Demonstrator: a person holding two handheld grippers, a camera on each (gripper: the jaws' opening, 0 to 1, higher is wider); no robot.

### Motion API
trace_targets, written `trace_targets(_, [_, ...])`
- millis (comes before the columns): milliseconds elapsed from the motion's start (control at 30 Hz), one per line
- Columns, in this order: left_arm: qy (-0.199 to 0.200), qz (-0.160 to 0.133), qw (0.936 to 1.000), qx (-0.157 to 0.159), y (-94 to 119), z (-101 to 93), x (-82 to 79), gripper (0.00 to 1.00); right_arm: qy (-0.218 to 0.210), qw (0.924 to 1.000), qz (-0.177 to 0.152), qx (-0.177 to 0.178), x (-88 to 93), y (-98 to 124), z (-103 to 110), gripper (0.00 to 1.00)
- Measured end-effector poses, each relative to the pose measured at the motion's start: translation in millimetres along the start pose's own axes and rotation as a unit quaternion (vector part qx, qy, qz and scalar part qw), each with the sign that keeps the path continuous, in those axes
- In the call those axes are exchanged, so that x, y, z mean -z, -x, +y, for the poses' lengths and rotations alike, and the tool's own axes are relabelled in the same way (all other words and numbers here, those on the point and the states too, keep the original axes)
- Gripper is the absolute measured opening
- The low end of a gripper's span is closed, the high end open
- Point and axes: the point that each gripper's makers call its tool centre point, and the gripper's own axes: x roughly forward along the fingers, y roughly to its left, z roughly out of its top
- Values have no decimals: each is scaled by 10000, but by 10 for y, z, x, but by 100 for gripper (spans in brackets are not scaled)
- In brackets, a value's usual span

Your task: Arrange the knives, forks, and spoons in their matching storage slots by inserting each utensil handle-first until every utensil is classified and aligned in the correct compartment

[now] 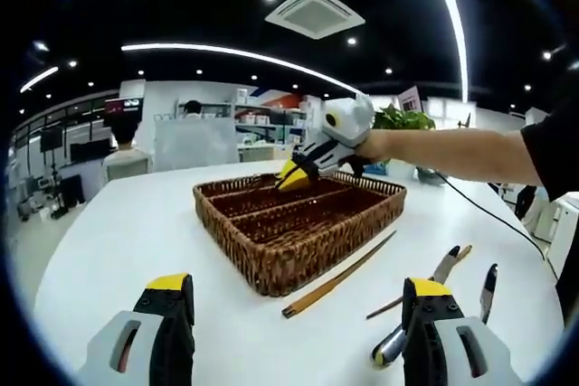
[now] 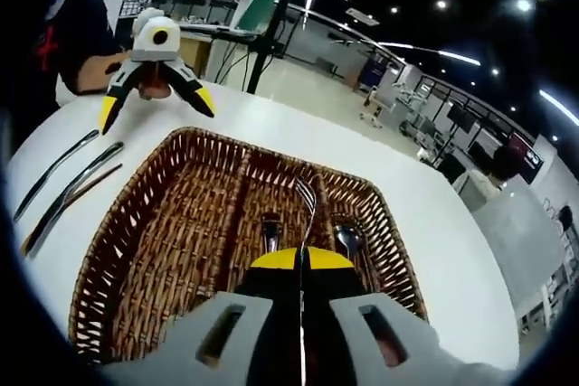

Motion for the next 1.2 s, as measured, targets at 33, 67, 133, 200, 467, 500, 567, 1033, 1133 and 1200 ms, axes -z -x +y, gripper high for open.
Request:
trace_targets(33, [3, -12, 10000, -15, 1, 7, -4, 100, -33, 10000, 12, -35, 28, -21, 3, 0])
trace_targets(67, [-9, -5, 10000, -24, 2, 12, 0, 100, -48, 10000, 20, -45, 44, -37, 3, 0])
trace_targets(133, [-23, 10, 10000, -40, 0, 20, 8, 100, -64, 9999, 50, -75, 85, -75, 11, 0])
trace_targets(200, [-50, 45, 10000, -34, -5, 14, 23, 100, -112, 9998, 79, -129, 112, -106, 24, 0])
trace_targets(467, [-112, 104, 9999, 33, -42, -47, 42, 100, -282, 9992, 31, -266, 136, -156, 18, 0])
trace_targets(500, [-103, 104, 9999, 33, -43, -44, 44, 100, -231, 9993, 60, -290, 142, -169, 30, 0])
trace_targets(567, [-110, 116, 9999, 37, -45, -44, 52, 100, -231, 9991, 117, -342, 155, -196, 81, 0])
trace_targets(1033, [-176, 246, 9995, 48, -77, -59, 121, 100, -538, 9973, 220, -445, 250, -213, 74, 1])
trace_targets(1133, [-178, 250, 9995, 40, -76, -52, 125, 100, -518, 9971, 294, -477, 240, -209, 92, 3])
trace_targets(1200, [-193, 247, 9995, 44, -74, -56, 120, 100, -536, 9971, 299, -461, 226, -198, 85, 3])
